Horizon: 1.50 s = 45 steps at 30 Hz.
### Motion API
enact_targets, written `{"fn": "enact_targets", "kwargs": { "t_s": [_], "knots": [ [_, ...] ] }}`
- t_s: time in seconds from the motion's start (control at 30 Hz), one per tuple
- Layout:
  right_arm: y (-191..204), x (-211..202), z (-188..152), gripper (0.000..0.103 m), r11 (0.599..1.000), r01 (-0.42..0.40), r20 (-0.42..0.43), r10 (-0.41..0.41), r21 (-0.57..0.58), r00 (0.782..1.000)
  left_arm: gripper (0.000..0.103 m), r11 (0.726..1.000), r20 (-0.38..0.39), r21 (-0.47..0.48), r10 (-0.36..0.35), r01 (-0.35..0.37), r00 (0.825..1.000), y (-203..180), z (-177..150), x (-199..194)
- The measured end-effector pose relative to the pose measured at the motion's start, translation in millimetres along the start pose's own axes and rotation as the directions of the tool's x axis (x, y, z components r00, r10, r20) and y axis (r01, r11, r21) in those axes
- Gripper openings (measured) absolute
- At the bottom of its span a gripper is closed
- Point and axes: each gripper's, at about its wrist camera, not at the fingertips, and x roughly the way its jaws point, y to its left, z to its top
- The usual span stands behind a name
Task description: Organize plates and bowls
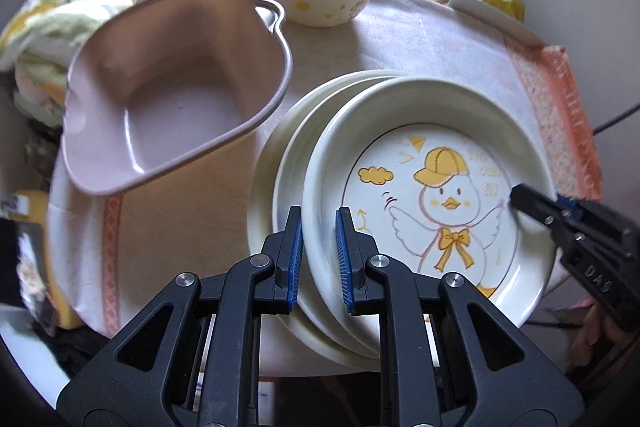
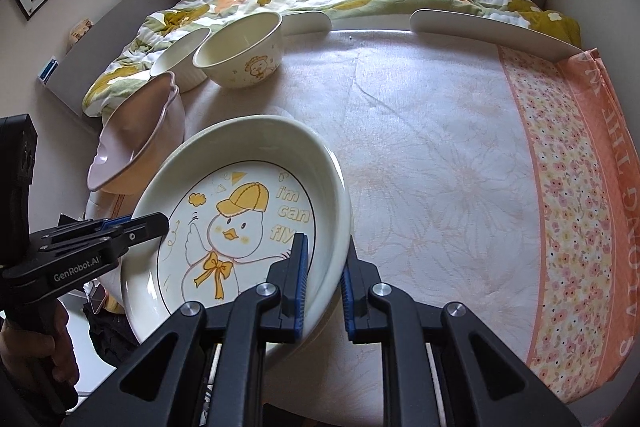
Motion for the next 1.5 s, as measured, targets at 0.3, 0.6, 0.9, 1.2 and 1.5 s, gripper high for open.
{"fn": "enact_targets", "kwargs": {
  "t_s": [0.3,0.6,0.9,1.2,1.5],
  "knots": [
    [2.3,1.3,2.1,0.014,0.999,0.028,-0.002,-0.028,-0.031,1.0,0.015,0.983,0.025,0.121,0.135,-0.137,0.99,-17.9,0.8,-0.9],
    [4.6,2.3,2.5,0.014,0.998,0.05,0.002,-0.05,-0.05,0.999,0.016,0.964,0.043,0.165,0.206,-0.21,0.978,-27.8,-2.7,-4.1],
    [7.3,4.4,6.1,0.014,0.997,0.056,-0.001,-0.057,-0.06,0.998,0.016,0.957,0.051,0.179,0.223,-0.229,0.973,-28.5,-2.6,-9.3],
    [10.5,6.9,7.4,0.014,0.995,0.064,-0.002,-0.064,-0.075,0.998,0.016,0.949,0.067,0.181,0.25,-0.258,0.966,-29.8,-5.6,-14.5],
    [12.2,7.0,7.4,0.014,0.995,0.06,-0.005,-0.061,-0.083,0.998,0.016,0.955,0.07,0.159,0.242,-0.25,0.968,-25.5,-9.2,-18.4]
  ]
}}
